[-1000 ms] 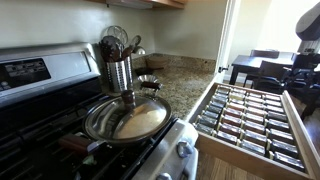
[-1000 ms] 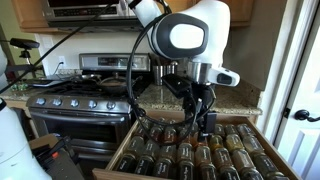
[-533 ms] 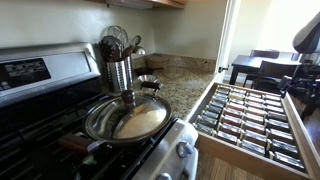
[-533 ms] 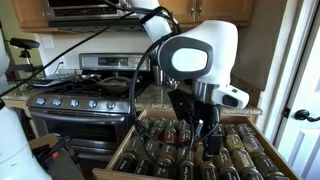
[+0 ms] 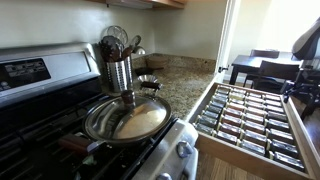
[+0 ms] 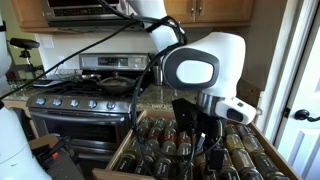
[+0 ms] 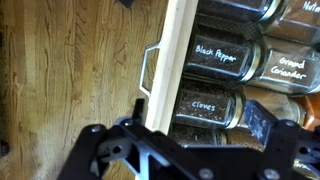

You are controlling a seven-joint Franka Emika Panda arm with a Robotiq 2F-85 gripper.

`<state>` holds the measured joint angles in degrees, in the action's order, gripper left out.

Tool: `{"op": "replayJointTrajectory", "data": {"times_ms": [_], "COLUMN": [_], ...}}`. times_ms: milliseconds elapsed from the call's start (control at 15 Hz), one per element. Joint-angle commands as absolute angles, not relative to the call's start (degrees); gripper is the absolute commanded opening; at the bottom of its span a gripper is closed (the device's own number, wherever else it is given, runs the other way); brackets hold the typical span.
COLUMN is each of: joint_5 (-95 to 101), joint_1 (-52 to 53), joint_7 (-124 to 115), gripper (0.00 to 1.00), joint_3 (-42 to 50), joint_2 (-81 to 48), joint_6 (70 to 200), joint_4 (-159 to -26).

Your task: Close the drawer on the right

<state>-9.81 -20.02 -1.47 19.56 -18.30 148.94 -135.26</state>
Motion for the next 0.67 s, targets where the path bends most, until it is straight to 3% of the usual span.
{"op": "replayJointTrajectory", "data": {"times_ms": [0, 600], "joint_5": [-11.02, -13.02], "joint_1": [-20.91, -21.18], "joint_7": [-1.47, -6.47], "gripper": [1.0, 1.0], "joint_3": [18.23, 17.87], "joint_2": [-19.09, -28.67], "joint_6": [151.02, 155.34], "joint_4": [-135.24, -132.86]}}
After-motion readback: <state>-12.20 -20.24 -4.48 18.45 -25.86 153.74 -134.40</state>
